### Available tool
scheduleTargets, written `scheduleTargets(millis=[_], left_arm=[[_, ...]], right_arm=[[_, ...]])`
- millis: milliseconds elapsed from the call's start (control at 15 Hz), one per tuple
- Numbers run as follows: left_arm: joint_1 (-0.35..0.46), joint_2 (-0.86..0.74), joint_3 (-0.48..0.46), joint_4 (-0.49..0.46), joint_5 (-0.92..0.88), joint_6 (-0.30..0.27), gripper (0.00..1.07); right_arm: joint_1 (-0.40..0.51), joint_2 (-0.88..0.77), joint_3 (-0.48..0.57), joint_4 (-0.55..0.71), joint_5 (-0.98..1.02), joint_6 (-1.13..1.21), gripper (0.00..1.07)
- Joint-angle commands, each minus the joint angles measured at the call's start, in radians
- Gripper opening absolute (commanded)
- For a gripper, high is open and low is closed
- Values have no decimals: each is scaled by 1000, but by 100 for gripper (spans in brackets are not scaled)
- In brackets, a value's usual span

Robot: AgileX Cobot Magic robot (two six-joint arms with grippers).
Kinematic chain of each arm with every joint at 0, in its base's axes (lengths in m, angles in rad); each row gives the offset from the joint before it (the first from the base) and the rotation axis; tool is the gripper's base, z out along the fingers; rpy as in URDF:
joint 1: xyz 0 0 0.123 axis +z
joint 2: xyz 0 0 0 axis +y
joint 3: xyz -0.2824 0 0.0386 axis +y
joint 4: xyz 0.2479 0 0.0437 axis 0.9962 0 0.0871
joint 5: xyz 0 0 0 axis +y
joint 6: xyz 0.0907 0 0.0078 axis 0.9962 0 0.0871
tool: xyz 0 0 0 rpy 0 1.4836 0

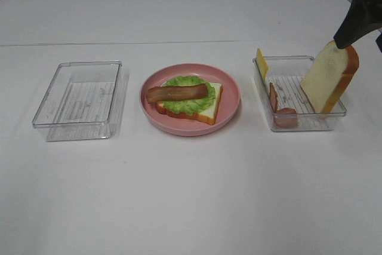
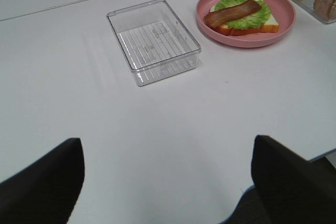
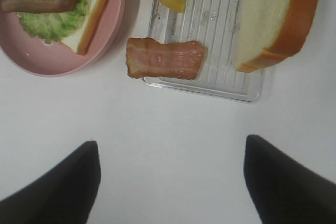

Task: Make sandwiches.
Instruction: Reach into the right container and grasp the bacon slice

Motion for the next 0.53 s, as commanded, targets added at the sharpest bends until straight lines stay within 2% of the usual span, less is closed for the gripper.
scheduleTargets(millis=[67,267,333,533], left_arm=[[-1,-27,0,-6,-4,1,82],[-1,-26,0,-6,-5,1,82],[-1,-26,0,-6,-5,1,82],[-1,-23,0,-6,-5,1,82]], right_arm=[[-5,64,-30,52,9,-22,68],[21,128,-53,109,8,-72,61],[93,169,-77,96,1,-81,61],[186,241,-143,50,-3,-31,61]])
